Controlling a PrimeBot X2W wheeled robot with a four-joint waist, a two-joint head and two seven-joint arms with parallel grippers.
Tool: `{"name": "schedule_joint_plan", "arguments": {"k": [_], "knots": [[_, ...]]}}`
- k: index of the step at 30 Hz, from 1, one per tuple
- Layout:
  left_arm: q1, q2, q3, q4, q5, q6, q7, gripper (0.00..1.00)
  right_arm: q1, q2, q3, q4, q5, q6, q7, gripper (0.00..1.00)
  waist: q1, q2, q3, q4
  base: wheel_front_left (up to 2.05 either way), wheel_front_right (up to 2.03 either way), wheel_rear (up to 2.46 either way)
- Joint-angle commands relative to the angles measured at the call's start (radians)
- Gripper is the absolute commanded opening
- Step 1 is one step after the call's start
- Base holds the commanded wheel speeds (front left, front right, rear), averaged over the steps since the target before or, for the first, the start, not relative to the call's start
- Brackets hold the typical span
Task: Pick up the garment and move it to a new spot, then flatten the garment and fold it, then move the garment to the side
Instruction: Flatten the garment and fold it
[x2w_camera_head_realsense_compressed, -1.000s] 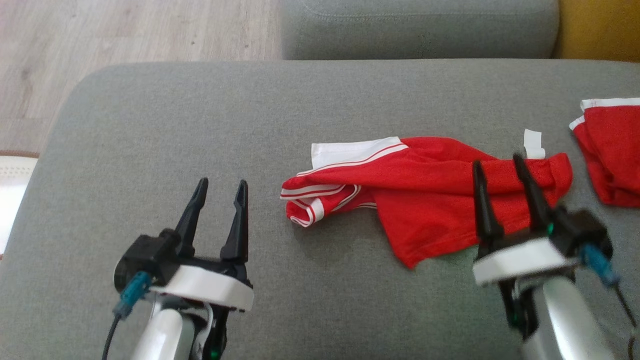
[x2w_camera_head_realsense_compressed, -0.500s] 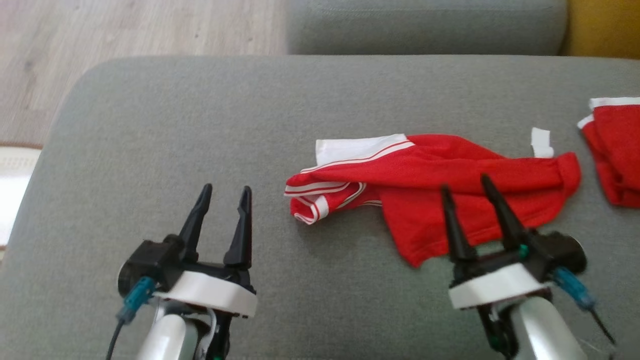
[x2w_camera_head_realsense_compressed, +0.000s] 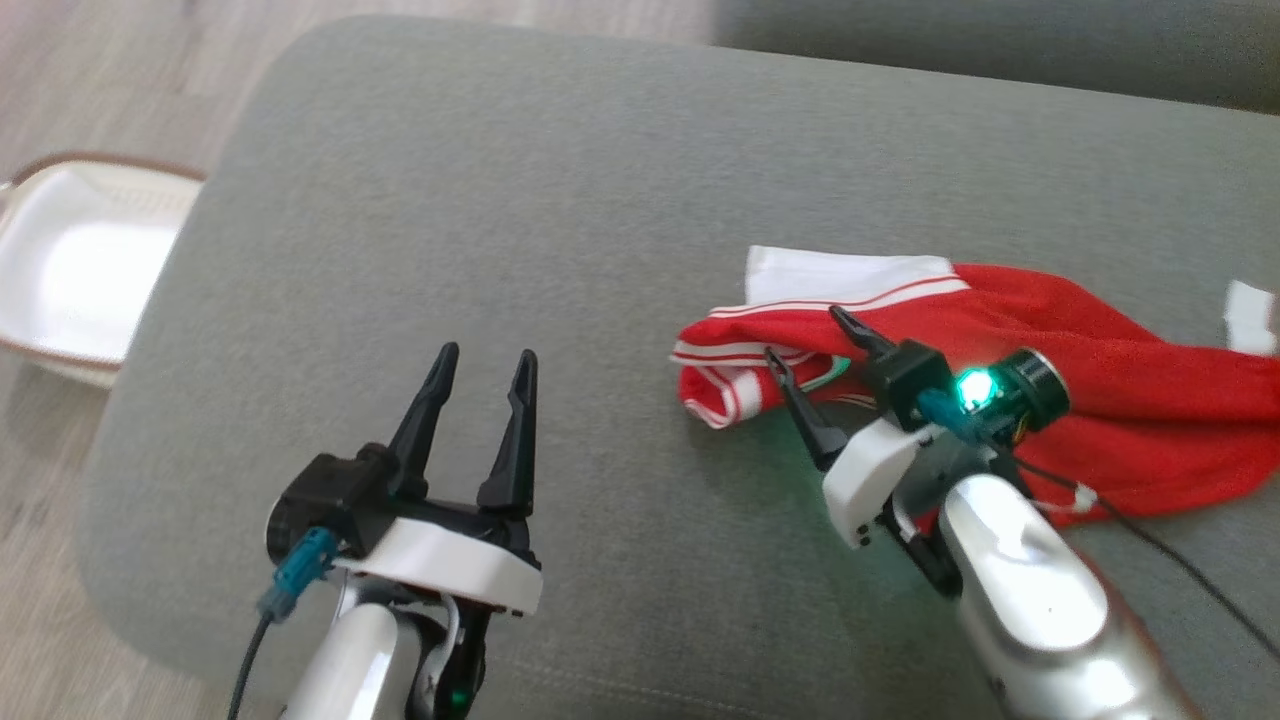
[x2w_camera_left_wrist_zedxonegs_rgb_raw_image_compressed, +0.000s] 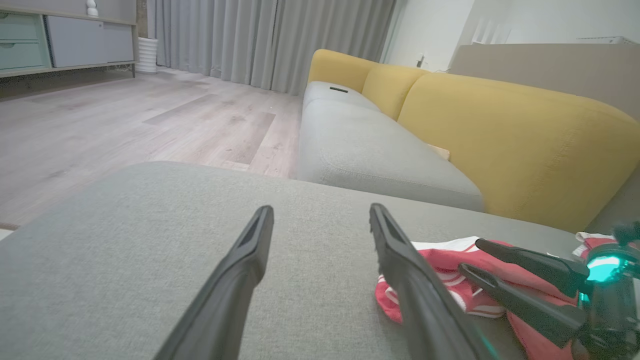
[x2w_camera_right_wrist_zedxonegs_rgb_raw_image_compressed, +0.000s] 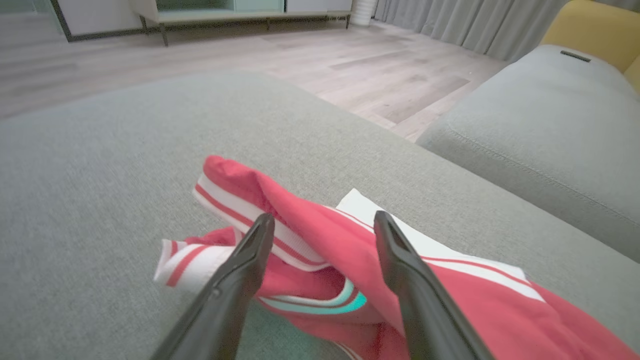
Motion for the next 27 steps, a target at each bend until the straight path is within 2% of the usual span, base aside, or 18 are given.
{"name": "schedule_joint_plan", "arguments": {"k": [1, 8, 9, 10, 13, 17, 24, 27], "knots": [[-0.041, 0.002, 0.020, -0.030, -0.005, 0.005, -0.012, 1.00, -0.056, -0.004, 0.031, 0.000, -0.009, -0.001, 0.013, 1.00, 0.0000, -0.0001, 0.013, 0.031, 0.00, 0.00, 0.00], [-0.040, 0.002, 0.015, -0.029, -0.012, 0.010, -0.012, 1.00, -0.143, -0.032, 0.097, 0.120, -0.028, -0.001, 0.064, 1.00, 0.0000, -0.0001, 0.015, 0.056, 0.00, 0.00, 0.00], [-0.040, 0.002, 0.014, -0.030, -0.013, 0.012, -0.012, 1.00, -0.154, -0.032, 0.103, 0.135, -0.021, -0.001, 0.067, 0.40, 0.0000, -0.0001, 0.015, 0.058, 0.00, 0.00, 0.00], [-0.040, 0.002, 0.013, -0.031, -0.014, 0.014, -0.012, 1.00, -0.167, -0.031, 0.109, 0.146, -0.015, -0.001, 0.066, 0.00, 0.0000, -0.0001, 0.015, 0.058, 0.00, 0.00, 0.00], [-0.037, 0.002, 0.016, -0.036, -0.017, 0.022, -0.012, 1.00, -0.203, -0.017, 0.099, 0.154, -0.004, -0.001, 0.038, 0.00, 0.0000, -0.0001, 0.017, 0.048, 0.00, 0.00, 0.00], [-0.030, 0.002, 0.023, -0.032, -0.015, 0.019, -0.012, 1.00, -0.242, 0.020, 0.014, 0.126, -0.004, -0.001, -0.033, 0.00, 0.0000, -0.0001, 0.014, 0.024, 0.00, 0.00, 0.00], [-0.042, 0.002, 0.020, -0.023, -0.005, 0.007, -0.012, 1.00, -0.277, 0.033, -0.121, -0.016, 0.068, -0.001, -0.164, 0.00, 0.0000, -0.0001, 0.001, 0.003, 0.00, 0.00, 0.00], [-0.052, 0.002, 0.012, -0.021, -0.005, 0.005, -0.012, 1.00, -0.291, 0.033, -0.184, -0.054, 0.059, -0.001, -0.191, 0.00, 0.0000, -0.0001, -0.001, 0.012, 0.00, 0.00, 0.00]]}}
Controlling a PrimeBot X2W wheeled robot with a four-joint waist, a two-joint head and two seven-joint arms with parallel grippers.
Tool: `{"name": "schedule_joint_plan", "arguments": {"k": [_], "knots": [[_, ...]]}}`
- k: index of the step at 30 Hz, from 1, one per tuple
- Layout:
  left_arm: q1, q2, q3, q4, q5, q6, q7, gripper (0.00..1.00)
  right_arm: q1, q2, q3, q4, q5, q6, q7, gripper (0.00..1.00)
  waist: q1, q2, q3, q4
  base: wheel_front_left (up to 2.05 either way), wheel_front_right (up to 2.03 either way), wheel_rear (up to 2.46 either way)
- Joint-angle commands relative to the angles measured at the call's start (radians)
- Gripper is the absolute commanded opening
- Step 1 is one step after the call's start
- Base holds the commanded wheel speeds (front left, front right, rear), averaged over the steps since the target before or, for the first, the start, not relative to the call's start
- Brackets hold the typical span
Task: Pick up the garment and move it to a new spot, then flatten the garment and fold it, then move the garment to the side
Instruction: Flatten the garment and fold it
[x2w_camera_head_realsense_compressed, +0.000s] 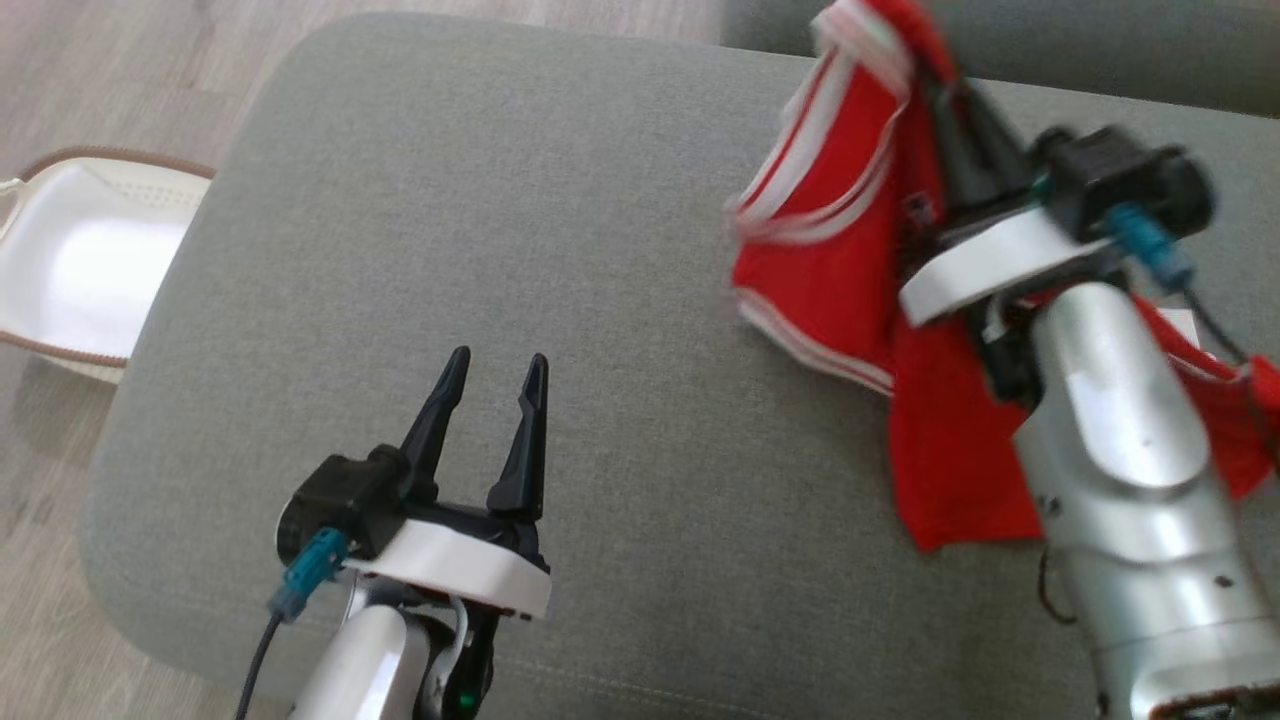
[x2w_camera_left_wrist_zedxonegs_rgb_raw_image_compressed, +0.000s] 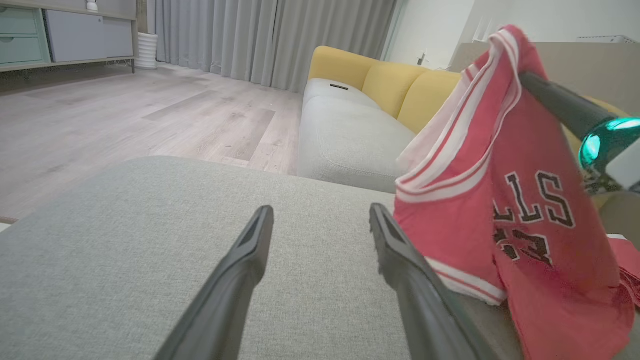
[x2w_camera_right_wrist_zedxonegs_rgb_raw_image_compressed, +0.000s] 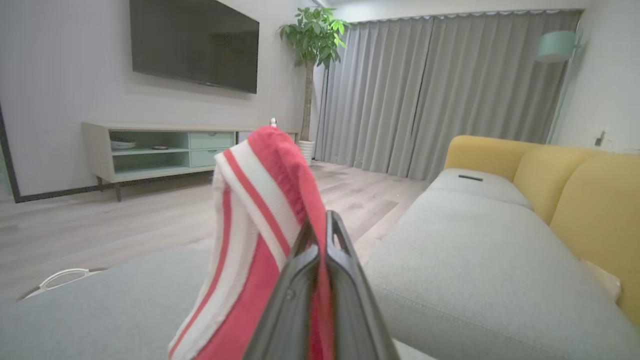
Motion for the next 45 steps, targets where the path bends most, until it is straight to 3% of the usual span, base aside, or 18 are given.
{"name": "schedule_joint_plan", "arguments": {"k": [1, 5, 6, 7, 13, 17, 21, 25, 29, 38, 45], "knots": [[-0.055, 0.002, 0.029, -0.026, 0.003, -0.004, -0.012, 1.00, -0.055, 0.022, -0.019, -0.040, -0.024, -0.001, -0.013, 0.00, 0.0000, 0.0000, 0.001, 0.009, 0.00, 0.00, 0.00], [-0.055, 0.002, 0.020, -0.027, 0.001, -0.006, -0.012, 1.00, -0.085, 0.022, -0.075, 0.042, -0.096, -0.001, 0.016, 0.00, 0.0000, 0.0000, 0.002, 0.026, 0.00, 0.00, 0.00], [-0.052, 0.002, 0.017, -0.026, 0.001, -0.006, -0.012, 1.00, -0.092, 0.022, -0.079, 0.082, -0.105, -0.001, 0.035, 0.35, 0.0000, 0.0000, 0.002, 0.030, 0.00, 0.00, 0.00], [-0.049, 0.002, 0.015, -0.025, 0.002, -0.005, -0.012, 1.00, -0.102, 0.022, -0.100, 0.116, -0.120, -0.001, 0.041, 1.00, 0.0000, 0.0000, 0.001, 0.033, 0.00, 0.00, 0.00], [-0.044, 0.002, 0.016, -0.018, 0.004, -0.005, -0.012, 1.00, -0.132, 0.022, -0.244, 0.265, -0.282, -0.001, 0.051, 1.00, 0.0000, 0.0000, -0.006, 0.038, 0.00, 0.00, 0.00], [-0.039, 0.002, 0.032, -0.016, 0.010, -0.003, -0.012, 1.00, -0.117, 0.022, -0.257, 0.306, -0.289, -0.001, 0.005, 1.00, 0.0000, 0.0000, -0.023, 0.015, 0.00, 0.00, 0.00], [-0.031, 0.002, 0.051, -0.015, 0.016, -0.005, -0.012, 1.00, -0.070, 0.022, -0.214, 0.301, -0.220, -0.001, -0.041, 1.00, 0.0000, 0.0000, -0.046, -0.023, 0.00, 0.00, 0.00], [-0.023, 0.002, 0.070, -0.019, 0.020, -0.005, -0.012, 1.00, -0.001, 0.022, -0.142, 0.248, -0.140, -0.001, -0.058, 1.00, 0.0000, 0.0000, -0.062, -0.064, 0.00, 0.00, 0.00], [-0.015, 0.002, 0.088, -0.028, 0.024, -0.008, -0.012, 1.00, 0.141, 0.022, -0.090, 0.120, -0.059, -0.001, -0.065, 1.00, 0.0000, 0.0000, -0.078, -0.112, 0.00, 0.00, 0.00], [0.010, 0.002, 0.114, -0.036, 0.030, -0.006, -0.012, 1.00, 0.462, 0.023, -0.098, -0.206, 0.042, -0.001, -0.066, 1.00, 0.0000, 0.0000, -0.105, -0.194, 0.00, 0.00, 0.00], [0.027, 0.002, 0.118, -0.033, 0.029, -0.011, -0.012, 1.00, 0.602, 0.023, -0.103, -0.309, 0.066, -0.001, -0.066, 1.00, 0.0000, 0.0000, -0.108, -0.227, 0.00, 0.00, 0.00]]}}
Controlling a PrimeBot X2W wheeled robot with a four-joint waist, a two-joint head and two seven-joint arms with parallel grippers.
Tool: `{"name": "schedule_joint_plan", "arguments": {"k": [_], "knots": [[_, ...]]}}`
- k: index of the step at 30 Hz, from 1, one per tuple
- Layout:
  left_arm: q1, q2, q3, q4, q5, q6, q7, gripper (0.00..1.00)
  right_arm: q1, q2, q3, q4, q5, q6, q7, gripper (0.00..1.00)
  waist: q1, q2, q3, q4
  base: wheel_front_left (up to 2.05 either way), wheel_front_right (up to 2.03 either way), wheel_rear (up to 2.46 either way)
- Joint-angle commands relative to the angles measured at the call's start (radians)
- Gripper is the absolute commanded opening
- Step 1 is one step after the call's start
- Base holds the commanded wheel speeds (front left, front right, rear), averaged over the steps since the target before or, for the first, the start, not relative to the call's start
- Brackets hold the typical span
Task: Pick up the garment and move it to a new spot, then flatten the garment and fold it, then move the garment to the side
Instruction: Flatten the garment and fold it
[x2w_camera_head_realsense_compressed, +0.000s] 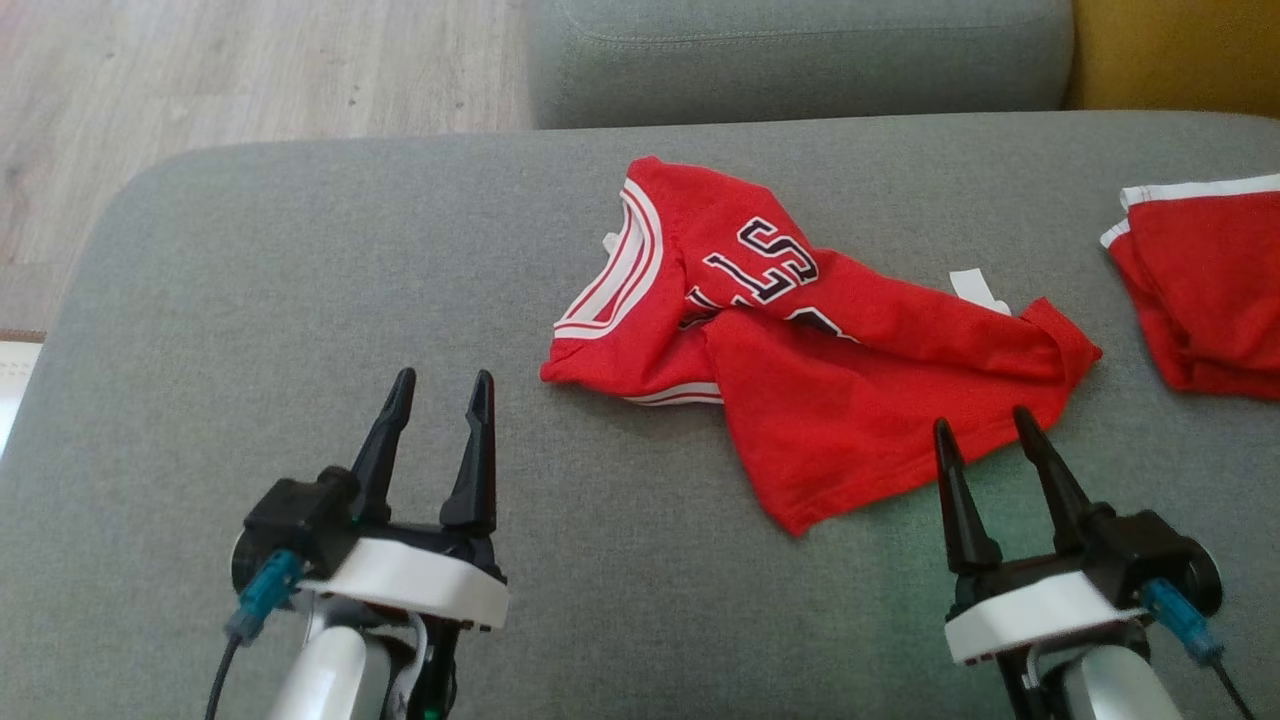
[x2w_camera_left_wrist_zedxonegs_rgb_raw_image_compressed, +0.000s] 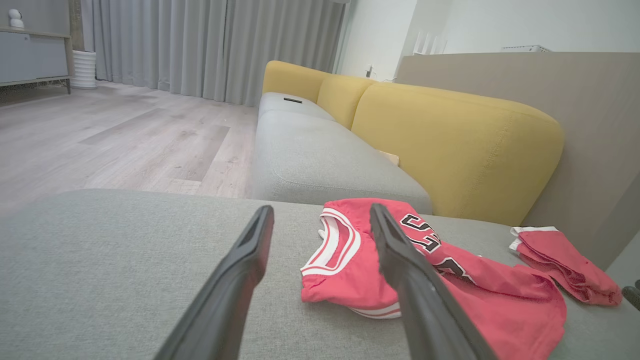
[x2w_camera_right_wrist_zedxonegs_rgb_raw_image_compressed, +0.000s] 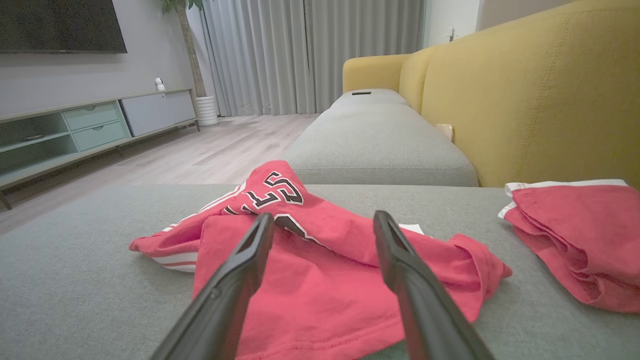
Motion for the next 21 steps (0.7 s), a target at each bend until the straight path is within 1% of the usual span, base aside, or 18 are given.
{"name": "schedule_joint_plan", "arguments": {"k": [1, 6, 8, 10, 16, 18, 21], "knots": [[-0.023, 0.001, 0.027, -0.031, 0.009, -0.005, -0.012, 1.00, -0.025, 0.000, 0.020, -0.045, 0.002, -0.001, -0.011, 1.00, 0.0000, 0.0000, 0.002, -0.002, 0.00, 0.00, 0.00], [-0.027, 0.001, 0.025, -0.034, 0.009, -0.007, -0.012, 1.00, -0.014, 0.000, 0.021, -0.076, -0.009, -0.001, -0.011, 1.00, 0.0000, 0.0000, 0.011, -0.006, 0.00, 0.00, 0.00], [-0.037, 0.001, 0.019, -0.032, 0.010, -0.010, -0.012, 1.00, -0.014, 0.000, 0.048, -0.064, -0.031, -0.001, -0.011, 1.00, 0.0000, 0.0000, 0.020, 0.001, 0.00, 0.00, 0.00], [-0.043, 0.001, 0.014, -0.030, 0.009, -0.010, -0.012, 1.00, -0.014, 0.000, 0.077, -0.035, -0.058, -0.001, -0.004, 1.00, 0.0000, 0.0000, 0.026, 0.009, 0.00, 0.00, 0.00], [-0.046, 0.001, -0.001, -0.021, 0.006, -0.010, -0.012, 1.00, -0.032, 0.000, 0.183, 0.096, -0.105, -0.001, 0.076, 1.00, 0.0000, 0.0000, 0.042, 0.041, 0.00, 0.00, 0.00], [-0.049, 0.001, -0.002, -0.019, 0.005, -0.009, -0.012, 1.00, -0.043, 0.000, 0.205, 0.146, -0.117, -0.001, 0.099, 1.00, 0.0000, 0.0000, 0.047, 0.053, 0.00, 0.00, 0.00], [-0.051, 0.001, -0.004, -0.017, 0.003, -0.007, -0.012, 1.00, -0.066, 0.000, 0.231, 0.201, -0.131, -0.001, 0.103, 1.00, 0.0000, 0.0000, 0.052, 0.067, 0.00, 0.00, 0.00]]}}
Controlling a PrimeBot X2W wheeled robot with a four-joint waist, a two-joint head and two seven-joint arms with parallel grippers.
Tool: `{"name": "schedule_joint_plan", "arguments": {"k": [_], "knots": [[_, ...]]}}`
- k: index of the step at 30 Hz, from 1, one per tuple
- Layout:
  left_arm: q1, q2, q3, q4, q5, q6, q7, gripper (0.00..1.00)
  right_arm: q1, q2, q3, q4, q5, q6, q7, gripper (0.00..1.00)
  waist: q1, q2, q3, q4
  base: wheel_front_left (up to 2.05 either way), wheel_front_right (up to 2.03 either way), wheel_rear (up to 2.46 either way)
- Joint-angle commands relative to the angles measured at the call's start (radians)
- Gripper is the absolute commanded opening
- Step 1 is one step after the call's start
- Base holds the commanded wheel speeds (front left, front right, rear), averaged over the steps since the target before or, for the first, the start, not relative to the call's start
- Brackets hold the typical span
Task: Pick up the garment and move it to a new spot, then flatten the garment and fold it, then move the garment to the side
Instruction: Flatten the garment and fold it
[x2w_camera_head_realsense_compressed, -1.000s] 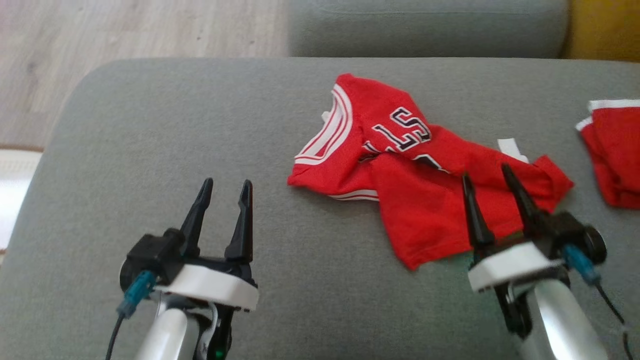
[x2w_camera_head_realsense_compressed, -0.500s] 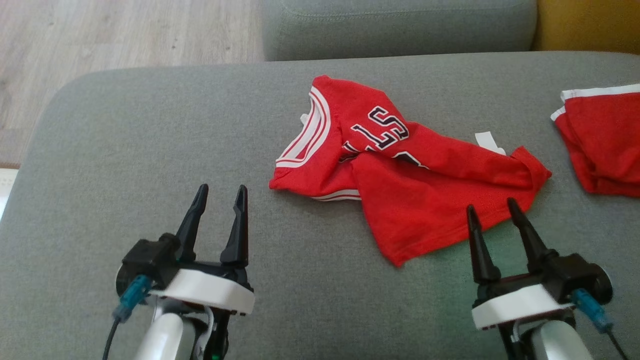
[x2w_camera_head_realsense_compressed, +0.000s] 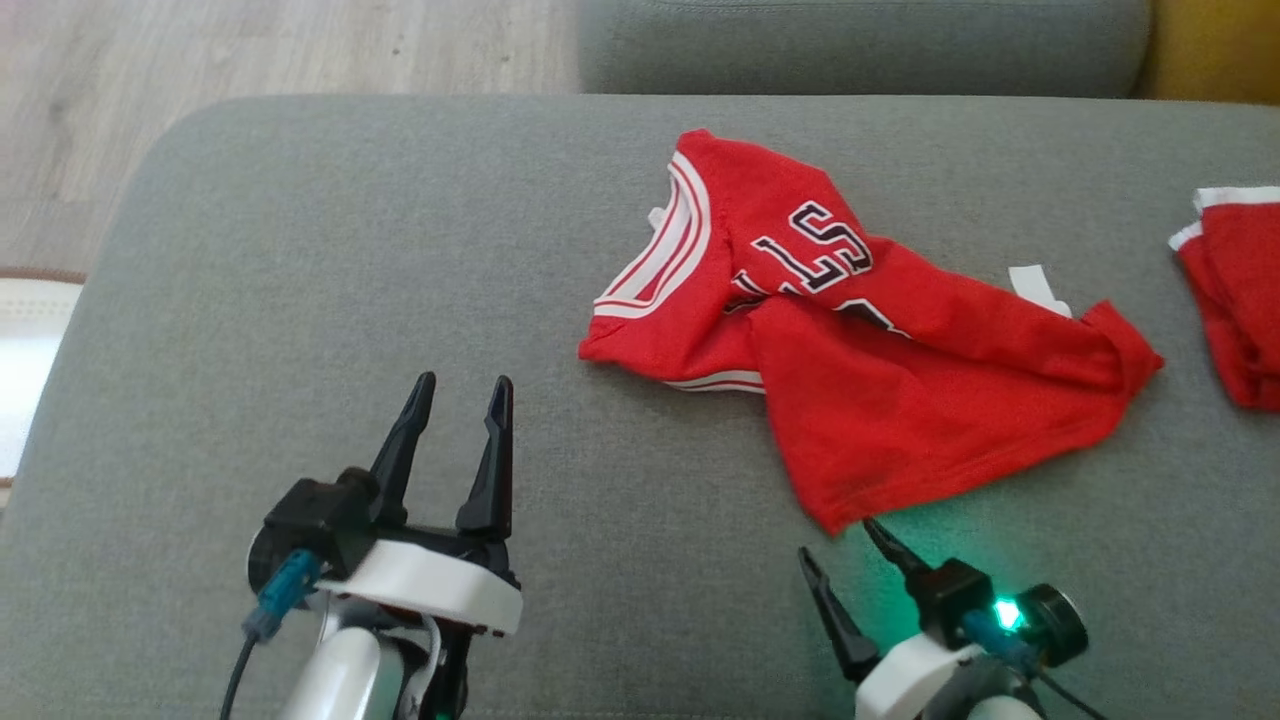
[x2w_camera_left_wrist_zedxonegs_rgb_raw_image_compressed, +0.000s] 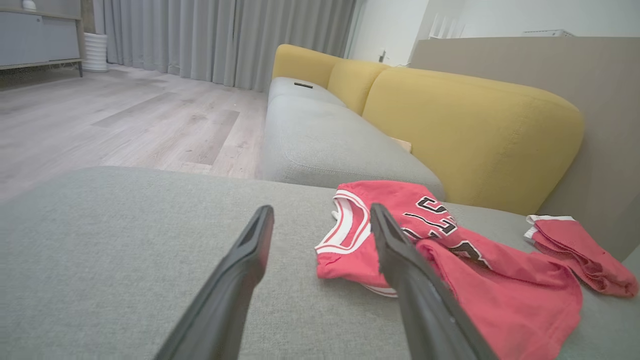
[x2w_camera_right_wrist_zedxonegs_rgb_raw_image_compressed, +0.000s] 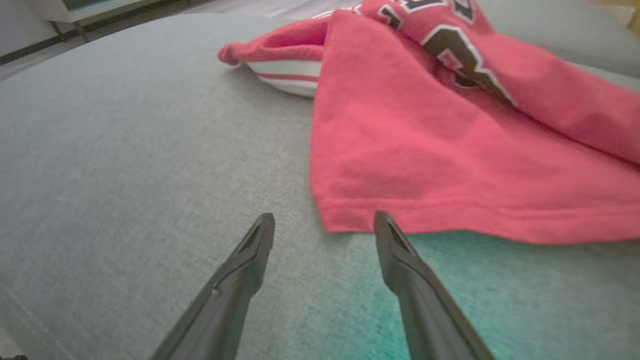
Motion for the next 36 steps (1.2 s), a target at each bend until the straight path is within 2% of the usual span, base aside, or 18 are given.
{"name": "schedule_joint_plan", "arguments": {"k": [1, 9, 16, 17, 18, 22, 26, 32, 36], "knots": [[-0.047, 0.001, 0.025, -0.026, 0.003, 0.000, -0.012, 1.00, -0.071, -0.002, 0.036, 0.000, -0.016, -0.001, -0.009, 1.00, 0.0000, -0.0001, 0.007, 0.013, 0.00, 0.00, 0.00], [-0.053, 0.001, 0.021, -0.025, 0.004, 0.001, -0.012, 1.00, -0.146, -0.002, 0.024, 0.074, -0.085, -0.001, -0.026, 1.00, 0.0000, -0.0001, 0.020, 0.030, 0.00, 0.00, 0.00], [-0.058, 0.001, 0.021, -0.026, 0.005, 0.004, -0.012, 1.00, -0.199, -0.002, 0.010, 0.166, -0.125, -0.001, 0.024, 1.00, 0.0000, -0.0001, 0.029, 0.030, 0.00, 0.00, 0.00], [-0.059, 0.001, 0.021, -0.025, 0.005, 0.004, -0.012, 1.00, -0.205, -0.002, 0.005, 0.177, -0.125, -0.001, 0.027, 0.67, 0.0000, -0.0001, 0.029, 0.028, 0.00, 0.00, 0.00], [-0.059, 0.001, 0.021, -0.025, 0.006, 0.004, -0.012, 1.00, -0.211, -0.002, -0.001, 0.186, -0.127, -0.001, 0.026, 0.00, 0.0000, -0.0001, 0.028, 0.024, 0.00, 0.00, 0.00], [-0.055, 0.001, 0.026, -0.024, 0.006, 0.007, -0.012, 1.00, -0.216, -0.002, -0.063, 0.207, -0.147, -0.001, 0.022, 0.00, 0.0000, -0.0001, 0.019, 0.004, 0.00, 0.00, 0.00], [-0.051, 0.001, 0.031, -0.025, 0.001, 0.009, -0.012, 1.00, -0.201, -0.003, -0.200, 0.192, -0.201, -0.001, 0.015, 0.00, 0.0000, -0.0001, 0.007, -0.021, 0.00, 0.00, 0.00], [-0.043, 0.001, 0.028, -0.029, -0.005, 0.010, -0.012, 1.00, -0.147, -0.044, -0.429, 0.086, -0.274, -0.001, 0.050, 0.00, 0.0000, -0.0001, -0.009, -0.047, 0.00, 0.00, 0.00], [-0.037, 0.001, 0.028, -0.029, -0.007, 0.011, -0.012, 1.00, -0.105, -0.052, -0.536, 0.005, -0.316, -0.001, 0.101, 0.00, 0.0000, -0.0001, -0.017, -0.056, 0.00, 0.00, 0.00]]}}
